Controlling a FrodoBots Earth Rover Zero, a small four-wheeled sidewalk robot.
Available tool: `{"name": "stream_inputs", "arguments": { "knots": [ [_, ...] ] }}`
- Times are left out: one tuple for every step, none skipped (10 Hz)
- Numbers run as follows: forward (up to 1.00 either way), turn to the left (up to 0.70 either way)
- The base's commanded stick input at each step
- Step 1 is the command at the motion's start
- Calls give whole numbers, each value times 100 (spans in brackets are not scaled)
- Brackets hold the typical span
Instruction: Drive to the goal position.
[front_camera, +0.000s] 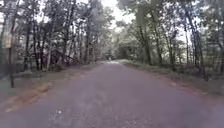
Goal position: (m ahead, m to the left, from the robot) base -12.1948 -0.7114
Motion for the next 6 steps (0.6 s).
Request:
{"name": "stream_inputs", "arguments": {
  "knots": [
    [70, 0],
    [70, 0],
    [70, 0],
    [70, 0],
    [70, 0],
    [70, 0]
  ]
}}
